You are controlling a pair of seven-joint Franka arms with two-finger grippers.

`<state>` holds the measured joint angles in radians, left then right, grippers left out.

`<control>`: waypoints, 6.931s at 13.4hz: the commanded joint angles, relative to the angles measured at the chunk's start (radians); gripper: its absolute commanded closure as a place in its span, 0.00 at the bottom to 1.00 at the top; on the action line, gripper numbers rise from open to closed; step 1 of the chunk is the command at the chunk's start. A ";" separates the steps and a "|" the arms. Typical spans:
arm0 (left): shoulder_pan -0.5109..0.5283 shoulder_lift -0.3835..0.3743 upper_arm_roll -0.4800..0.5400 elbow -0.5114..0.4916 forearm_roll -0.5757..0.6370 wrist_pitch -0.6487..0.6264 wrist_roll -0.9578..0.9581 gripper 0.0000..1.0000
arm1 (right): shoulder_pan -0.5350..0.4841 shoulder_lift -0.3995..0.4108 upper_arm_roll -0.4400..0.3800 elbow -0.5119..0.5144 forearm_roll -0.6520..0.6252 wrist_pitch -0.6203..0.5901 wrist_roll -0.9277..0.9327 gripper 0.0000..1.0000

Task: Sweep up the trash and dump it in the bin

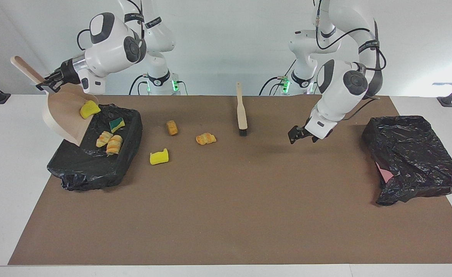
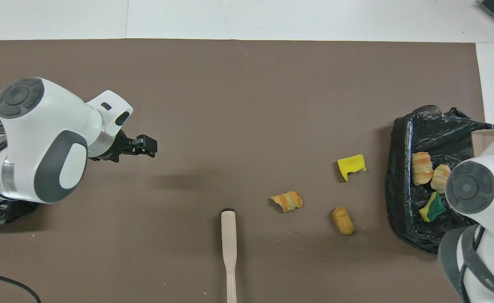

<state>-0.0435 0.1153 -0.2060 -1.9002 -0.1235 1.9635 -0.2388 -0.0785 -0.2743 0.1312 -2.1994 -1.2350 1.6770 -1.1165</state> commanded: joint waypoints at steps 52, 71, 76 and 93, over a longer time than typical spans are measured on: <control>-0.050 -0.195 0.264 0.220 0.148 -0.442 0.277 0.00 | 0.530 1.041 0.050 1.051 1.362 0.257 1.818 1.00; -0.171 -0.070 0.260 0.190 0.134 -0.284 0.230 0.00 | 0.489 0.615 0.048 0.806 1.365 -0.149 1.661 0.00; -0.283 0.042 0.261 0.191 0.093 -0.181 0.130 0.00 | 0.646 0.236 0.050 0.082 1.457 0.310 1.705 0.00; -0.604 0.297 0.261 0.204 0.010 0.130 -0.315 0.00 | 0.847 0.317 0.058 -0.054 1.591 0.524 1.860 0.19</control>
<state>-0.6274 0.3935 0.0355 -1.7068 -0.1029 2.0739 -0.5351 0.7461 0.0610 0.1867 -2.2480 0.3323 2.1965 0.7255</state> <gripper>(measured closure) 0.000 0.189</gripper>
